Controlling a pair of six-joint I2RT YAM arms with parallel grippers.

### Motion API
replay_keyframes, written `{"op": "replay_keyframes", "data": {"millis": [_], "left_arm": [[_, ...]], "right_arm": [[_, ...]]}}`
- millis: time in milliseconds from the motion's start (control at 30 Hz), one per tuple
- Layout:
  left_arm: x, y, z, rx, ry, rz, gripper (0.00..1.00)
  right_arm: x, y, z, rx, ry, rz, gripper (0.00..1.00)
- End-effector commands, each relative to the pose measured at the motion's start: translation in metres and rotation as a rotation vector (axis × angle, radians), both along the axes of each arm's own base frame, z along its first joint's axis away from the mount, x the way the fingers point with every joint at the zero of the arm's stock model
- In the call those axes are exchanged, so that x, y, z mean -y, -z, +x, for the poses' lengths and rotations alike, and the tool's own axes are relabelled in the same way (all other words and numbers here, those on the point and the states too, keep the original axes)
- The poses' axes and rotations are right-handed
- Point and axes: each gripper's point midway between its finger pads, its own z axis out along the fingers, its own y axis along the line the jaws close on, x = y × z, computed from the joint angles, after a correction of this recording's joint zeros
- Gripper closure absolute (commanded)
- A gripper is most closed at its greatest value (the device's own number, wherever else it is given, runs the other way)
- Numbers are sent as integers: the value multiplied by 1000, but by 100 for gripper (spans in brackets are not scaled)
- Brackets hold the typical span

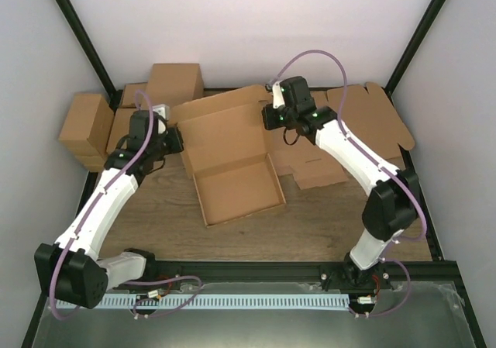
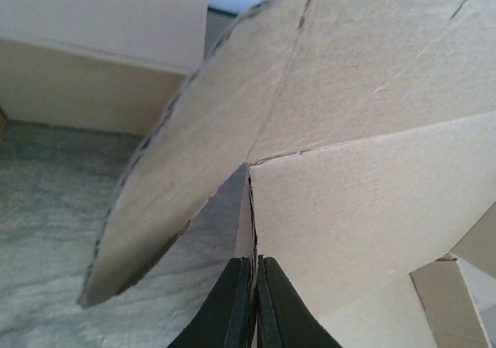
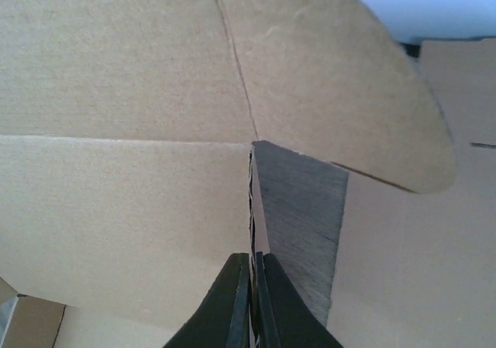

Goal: Fold the paper box

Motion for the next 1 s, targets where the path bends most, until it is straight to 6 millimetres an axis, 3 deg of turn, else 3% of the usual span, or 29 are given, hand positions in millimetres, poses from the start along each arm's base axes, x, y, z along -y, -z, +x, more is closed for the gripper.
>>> {"op": "replay_keyframes", "data": {"millis": [0, 100, 300, 467, 733, 967], "left_arm": [[18, -44, 16, 207, -10, -83, 96], [21, -45, 20, 270, -30, -113, 96], [28, -32, 21, 348, -69, -193, 96], [35, -26, 18, 385, -78, -210, 96], [41, 14, 1, 286, -89, -298, 96], [37, 22, -13, 252, -81, -241, 96]], "right_arm": [[-13, -50, -14, 154, 92, 159, 98], [-8, -57, -25, 226, 133, 226, 99], [9, -48, -29, 294, 266, 327, 99], [10, -49, -38, 371, 314, 378, 99], [13, -11, -60, 334, 340, 397, 99], [9, 3, -73, 264, 427, 389, 99]]}}
